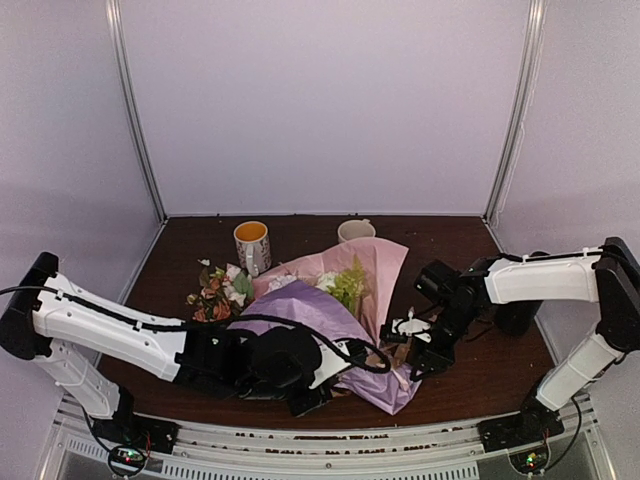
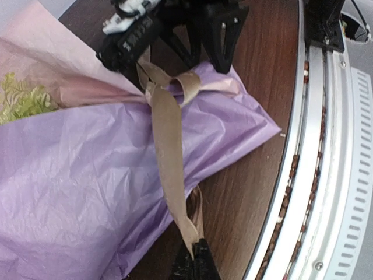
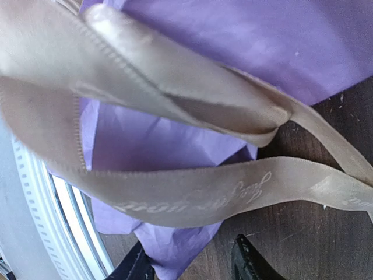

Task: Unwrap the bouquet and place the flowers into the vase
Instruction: Untie the half-tied ribbon from the folded wrapping paper.

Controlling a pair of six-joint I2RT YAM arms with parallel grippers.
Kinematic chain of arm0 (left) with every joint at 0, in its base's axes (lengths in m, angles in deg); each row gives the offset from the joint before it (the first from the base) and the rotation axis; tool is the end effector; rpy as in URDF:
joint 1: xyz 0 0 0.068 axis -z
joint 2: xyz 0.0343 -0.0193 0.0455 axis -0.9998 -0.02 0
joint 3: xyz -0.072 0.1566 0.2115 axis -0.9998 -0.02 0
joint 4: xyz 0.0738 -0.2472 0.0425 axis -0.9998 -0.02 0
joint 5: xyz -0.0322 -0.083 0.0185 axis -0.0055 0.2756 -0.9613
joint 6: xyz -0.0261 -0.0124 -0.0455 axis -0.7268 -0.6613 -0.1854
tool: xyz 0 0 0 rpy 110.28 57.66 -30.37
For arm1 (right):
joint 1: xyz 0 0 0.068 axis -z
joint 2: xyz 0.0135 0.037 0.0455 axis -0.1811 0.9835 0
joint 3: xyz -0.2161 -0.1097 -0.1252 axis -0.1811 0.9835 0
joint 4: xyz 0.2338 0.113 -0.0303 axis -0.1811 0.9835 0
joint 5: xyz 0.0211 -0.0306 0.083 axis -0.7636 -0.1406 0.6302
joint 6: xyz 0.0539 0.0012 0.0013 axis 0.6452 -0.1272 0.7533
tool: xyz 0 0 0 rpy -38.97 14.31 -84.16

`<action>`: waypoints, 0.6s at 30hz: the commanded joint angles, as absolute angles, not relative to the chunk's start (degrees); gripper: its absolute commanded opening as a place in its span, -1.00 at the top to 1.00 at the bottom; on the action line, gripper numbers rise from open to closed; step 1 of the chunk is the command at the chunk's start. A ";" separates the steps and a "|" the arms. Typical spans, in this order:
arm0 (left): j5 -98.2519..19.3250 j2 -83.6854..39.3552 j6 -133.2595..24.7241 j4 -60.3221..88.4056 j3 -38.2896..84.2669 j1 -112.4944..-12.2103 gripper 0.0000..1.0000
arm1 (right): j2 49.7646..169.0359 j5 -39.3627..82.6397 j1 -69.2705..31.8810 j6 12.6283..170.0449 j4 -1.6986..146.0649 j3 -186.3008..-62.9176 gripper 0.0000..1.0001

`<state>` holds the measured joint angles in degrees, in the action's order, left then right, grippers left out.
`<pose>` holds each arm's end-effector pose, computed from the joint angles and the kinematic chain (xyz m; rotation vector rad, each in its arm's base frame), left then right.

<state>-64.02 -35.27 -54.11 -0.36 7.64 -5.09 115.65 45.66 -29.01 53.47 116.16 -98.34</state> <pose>0.0459 -0.3279 0.2246 1.2727 1.9830 -0.5104 0.1821 0.1742 0.1703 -1.7393 2.3672 0.8445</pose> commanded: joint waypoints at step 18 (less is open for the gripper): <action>-69.44 -42.42 -52.98 -9.72 19.96 -3.77 0.08 | 114.12 46.09 -28.75 54.11 116.31 -99.68 0.10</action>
